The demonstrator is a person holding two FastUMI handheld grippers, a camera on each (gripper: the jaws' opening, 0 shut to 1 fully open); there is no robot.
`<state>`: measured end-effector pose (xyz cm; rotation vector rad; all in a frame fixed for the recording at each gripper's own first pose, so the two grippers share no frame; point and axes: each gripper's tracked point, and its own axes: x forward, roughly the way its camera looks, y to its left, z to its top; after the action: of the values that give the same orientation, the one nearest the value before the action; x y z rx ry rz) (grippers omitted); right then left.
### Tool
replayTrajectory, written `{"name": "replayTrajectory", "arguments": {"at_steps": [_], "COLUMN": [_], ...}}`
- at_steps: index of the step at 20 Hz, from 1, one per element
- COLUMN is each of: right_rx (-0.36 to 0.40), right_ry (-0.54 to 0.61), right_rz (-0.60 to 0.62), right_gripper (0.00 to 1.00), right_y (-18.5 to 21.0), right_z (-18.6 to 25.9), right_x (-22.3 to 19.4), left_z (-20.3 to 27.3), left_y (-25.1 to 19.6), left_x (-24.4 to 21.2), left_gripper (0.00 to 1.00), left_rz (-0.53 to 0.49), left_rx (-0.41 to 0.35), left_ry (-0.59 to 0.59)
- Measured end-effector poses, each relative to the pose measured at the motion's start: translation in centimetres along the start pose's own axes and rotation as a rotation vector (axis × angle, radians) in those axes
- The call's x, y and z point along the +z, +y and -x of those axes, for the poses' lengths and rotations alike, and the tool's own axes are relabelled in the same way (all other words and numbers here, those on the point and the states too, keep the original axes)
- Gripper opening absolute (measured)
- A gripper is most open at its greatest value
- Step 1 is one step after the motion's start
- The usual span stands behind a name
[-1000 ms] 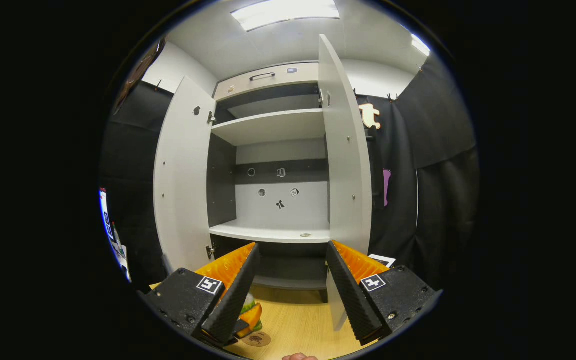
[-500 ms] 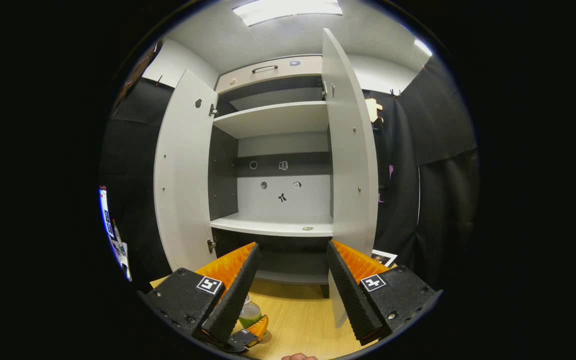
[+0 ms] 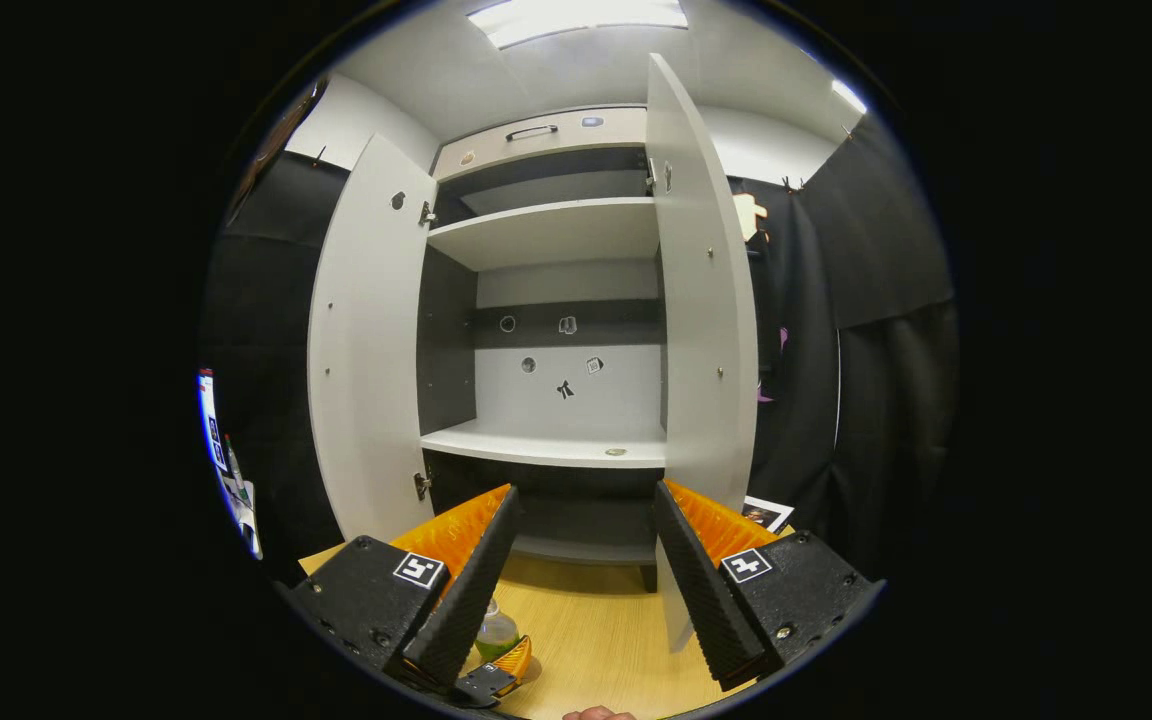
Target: Grasp the bottle in the cabinet with the left hand and place it on the coaster, then close the right door with the right hand and the left door with the left hand.
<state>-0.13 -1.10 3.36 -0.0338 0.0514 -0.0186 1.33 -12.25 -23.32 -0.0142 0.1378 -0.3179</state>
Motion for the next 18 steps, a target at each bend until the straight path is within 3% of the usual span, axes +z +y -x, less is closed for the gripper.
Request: {"name": "replayTrajectory", "arguments": {"at_steps": [4,6,7,10,14,18], "right_rx": [0.007,0.008,0.011,0.011,0.012,0.005], "right_ry": [-0.004,0.000,0.004,0.007,0.010,0.007], "right_rz": [0.000,-0.003,-0.006,-0.002,-0.006,-0.008], "right_gripper": [0.83,0.83,0.83,0.83,0.83,0.83], "right_y": [0.3,0.4,0.4,0.5,0.5,0.3], "right_z": [-0.2,-0.2,-0.2,-0.1,-0.1,-0.1], "right_x": [0.0,-0.1,-0.2,-0.2,-0.3,-0.5], "left_z": [0.1,0.1,0.2,0.4,0.5,1.0], "left_y": [-0.1,-0.4,-0.5,-0.2,0.3,0.5], "left_x": [0.1,0.3,0.4,0.7,1.4,4.0], "left_gripper": [0.74,0.81,0.76,0.77,0.88,0.90], "left_rz": [0.002,0.007,0.003,0.004,0.013,0.074], "left_rx": [-0.008,-0.023,-0.025,-0.021,-0.011,-0.026], "left_ry": [0.012,0.012,0.013,0.008,0.007,-0.004]}}
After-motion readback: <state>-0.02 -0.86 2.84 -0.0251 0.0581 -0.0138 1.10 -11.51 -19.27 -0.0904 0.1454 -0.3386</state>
